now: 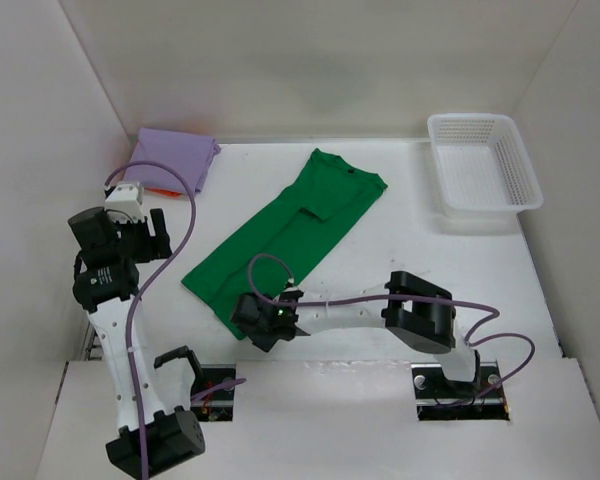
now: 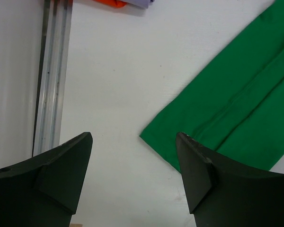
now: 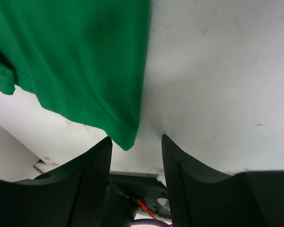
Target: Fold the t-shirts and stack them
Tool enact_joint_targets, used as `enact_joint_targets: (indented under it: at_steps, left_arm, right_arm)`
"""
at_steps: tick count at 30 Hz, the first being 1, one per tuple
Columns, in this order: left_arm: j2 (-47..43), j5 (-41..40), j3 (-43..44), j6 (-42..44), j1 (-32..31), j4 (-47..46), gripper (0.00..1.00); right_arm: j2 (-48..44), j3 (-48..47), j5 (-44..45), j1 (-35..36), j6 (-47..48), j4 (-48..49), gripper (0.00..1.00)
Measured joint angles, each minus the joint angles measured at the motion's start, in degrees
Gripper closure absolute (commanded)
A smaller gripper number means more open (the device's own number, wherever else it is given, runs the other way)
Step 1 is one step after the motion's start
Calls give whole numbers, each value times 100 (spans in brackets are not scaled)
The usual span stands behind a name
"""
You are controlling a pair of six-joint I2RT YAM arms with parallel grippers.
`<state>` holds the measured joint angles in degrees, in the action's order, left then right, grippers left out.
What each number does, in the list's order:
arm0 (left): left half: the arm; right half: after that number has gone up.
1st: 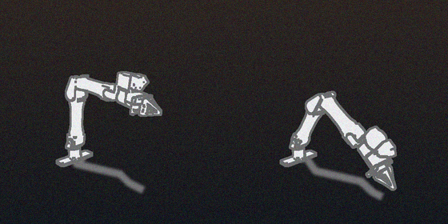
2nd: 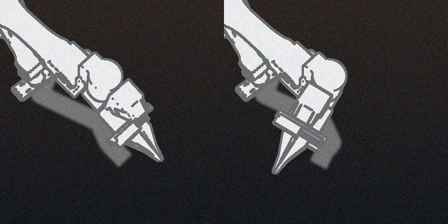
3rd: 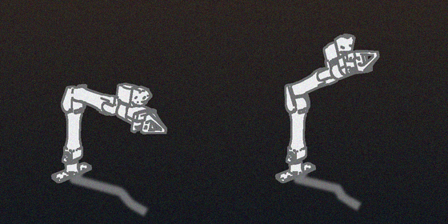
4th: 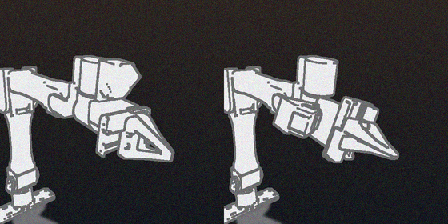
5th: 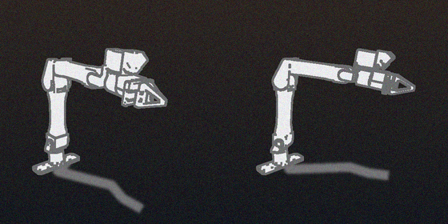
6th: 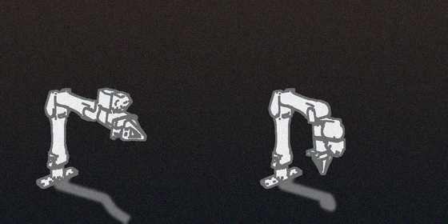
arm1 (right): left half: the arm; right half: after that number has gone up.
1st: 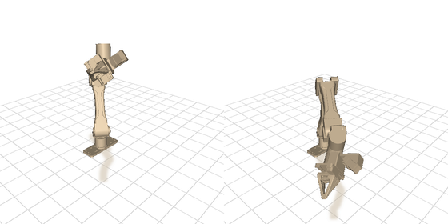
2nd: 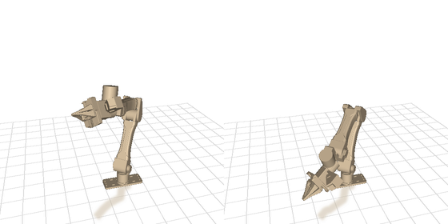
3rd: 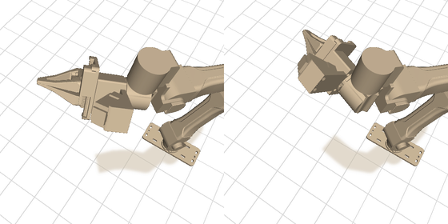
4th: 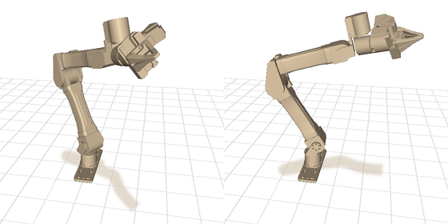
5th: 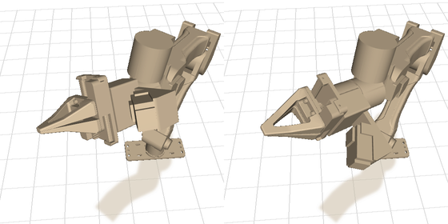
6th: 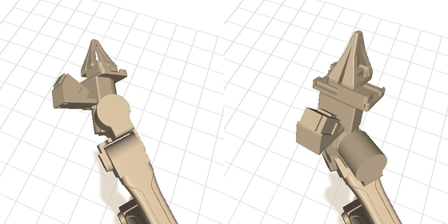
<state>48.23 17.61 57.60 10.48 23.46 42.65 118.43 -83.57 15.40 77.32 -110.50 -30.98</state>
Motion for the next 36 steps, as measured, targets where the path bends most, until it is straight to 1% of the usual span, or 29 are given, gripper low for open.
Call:
enact_joint_targets:
  at_steps: [4, 7, 11, 12, 15, 18, 21, 22, 25, 27, 29, 32, 34, 36]
  left_arm:
    - [61, 2, 0, 0, -74, -2, 30]
    - [105, 2, 0, 0, -144, -2, 30]
    - [146, 0, 0, 2, -190, -2, 30]
    - [162, 0, 0, 2, -190, -2, 30]
    - [186, 0, 0, 2, -190, -2, 30]
    - [188, 2, 0, 2, -190, -2, 30]
    - [188, 2, 0, 4, -184, -2, 30]
    - [188, 2, 0, 9, -179, -2, 30]
    - [188, 7, 0, 42, -160, 4, 30]
    - [188, 52, 0, 105, -138, 24, 30]
    - [188, 177, 0, 273, -136, 79, 30]
    - [197, 363, 0, 745, -208, 175, 30]
    - [238, 391, 0, 1231, -466, 247, 30]
    - [282, 363, -7, 1766, -949, 308, 30]
  right_arm:
    - [68, -35, -149, -2, -162, 140, 49]
    - [142, -87, -254, -2, -234, 267, 53]
    - [186, -83, -350, -39, -280, 361, 67]
    - [195, -74, -369, -48, -291, 376, 72]
    - [195, 13, -404, -72, -315, 470, 82]
    - [190, 98, -437, -90, -352, 601, 88]
    - [146, 247, -463, -103, -376, 800, 98]
    - [122, 315, -474, -105, -382, 876, 100]
    - [20, 557, -492, -116, -400, 1130, 100]
    - [-136, 848, -485, -122, -420, 1327, 100]
    - [-431, 1342, -479, -122, -439, 1554, 100]
    - [-1176, 2378, -452, -96, -470, 1751, 100]
    - [-1714, 3045, -387, -2, -481, 1779, 100]
    - [-2214, 3617, -330, 219, -483, 1781, 100]
